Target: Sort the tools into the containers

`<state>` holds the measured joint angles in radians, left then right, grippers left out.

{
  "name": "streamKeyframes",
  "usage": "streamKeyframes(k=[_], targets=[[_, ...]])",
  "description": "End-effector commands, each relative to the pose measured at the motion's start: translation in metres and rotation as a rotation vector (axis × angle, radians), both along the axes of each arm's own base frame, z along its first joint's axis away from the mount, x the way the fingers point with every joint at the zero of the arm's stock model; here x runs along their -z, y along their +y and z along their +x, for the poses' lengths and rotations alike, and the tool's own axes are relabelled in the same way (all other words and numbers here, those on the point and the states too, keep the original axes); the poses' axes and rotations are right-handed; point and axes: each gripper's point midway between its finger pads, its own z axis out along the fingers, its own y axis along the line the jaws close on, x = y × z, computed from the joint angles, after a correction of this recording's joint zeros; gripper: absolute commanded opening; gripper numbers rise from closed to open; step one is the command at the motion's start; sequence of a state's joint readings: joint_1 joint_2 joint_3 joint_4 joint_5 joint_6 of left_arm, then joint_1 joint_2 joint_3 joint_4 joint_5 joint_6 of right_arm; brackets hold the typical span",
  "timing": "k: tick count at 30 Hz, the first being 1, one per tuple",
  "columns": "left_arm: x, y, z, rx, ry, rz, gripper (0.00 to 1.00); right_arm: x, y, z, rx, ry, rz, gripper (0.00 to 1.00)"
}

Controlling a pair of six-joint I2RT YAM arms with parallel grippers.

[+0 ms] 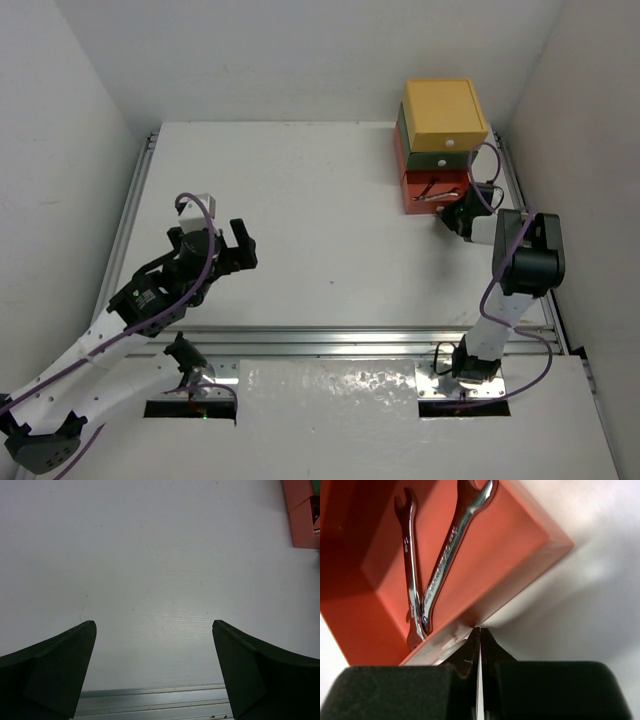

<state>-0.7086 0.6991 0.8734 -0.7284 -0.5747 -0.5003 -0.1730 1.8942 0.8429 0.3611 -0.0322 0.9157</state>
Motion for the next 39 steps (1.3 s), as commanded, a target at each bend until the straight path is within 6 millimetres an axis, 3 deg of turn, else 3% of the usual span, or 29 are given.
streamKeyframes(k=[1, 4, 8, 17, 29, 33, 35, 36, 37, 38, 39], targets=[[-0.010, -0.006, 0.002, 0.031, -0.043, -0.026, 1.00, -0.040, -0.005, 0.045, -0.041, -0.194, 0.012, 0.00], [-0.010, -0.007, 0.001, 0.037, -0.046, -0.029, 1.00, -0.040, -0.004, 0.059, -0.079, -0.216, 0.008, 0.00], [-0.010, -0.007, 0.001, 0.040, -0.046, -0.030, 1.00, -0.025, -0.010, 0.076, -0.076, -0.192, 0.047, 0.00], [-0.010, -0.009, 0.001, 0.050, -0.049, -0.034, 1.00, -0.025, -0.007, 0.109, -0.098, -0.255, 0.126, 0.00], [-0.005, -0.014, 0.004, 0.070, -0.029, -0.016, 1.00, -0.025, 0.005, 0.131, -0.114, -0.362, 0.255, 0.00], [-0.005, -0.015, 0.004, 0.072, -0.031, -0.017, 1.00, -0.039, 0.008, 0.127, -0.129, -0.404, 0.257, 0.00], [-0.006, -0.012, 0.006, 0.061, -0.033, -0.016, 1.00, -0.049, 0.013, 0.115, -0.142, -0.390, 0.269, 0.02], [-0.007, -0.010, 0.006, 0.052, -0.035, -0.017, 1.00, -0.035, 0.019, 0.094, -0.132, -0.339, 0.284, 0.04], [-0.009, 0.000, 0.010, 0.007, -0.039, -0.019, 1.00, -0.057, 0.022, 0.084, -0.132, -0.368, 0.279, 0.17], [-0.010, 0.006, 0.013, -0.023, -0.043, -0.022, 1.00, -0.059, 0.023, 0.072, -0.108, -0.360, 0.280, 0.28], [-0.013, 0.025, 0.019, -0.098, -0.048, -0.031, 1.00, -0.045, 0.033, 0.043, -0.096, -0.315, 0.301, 0.37]])
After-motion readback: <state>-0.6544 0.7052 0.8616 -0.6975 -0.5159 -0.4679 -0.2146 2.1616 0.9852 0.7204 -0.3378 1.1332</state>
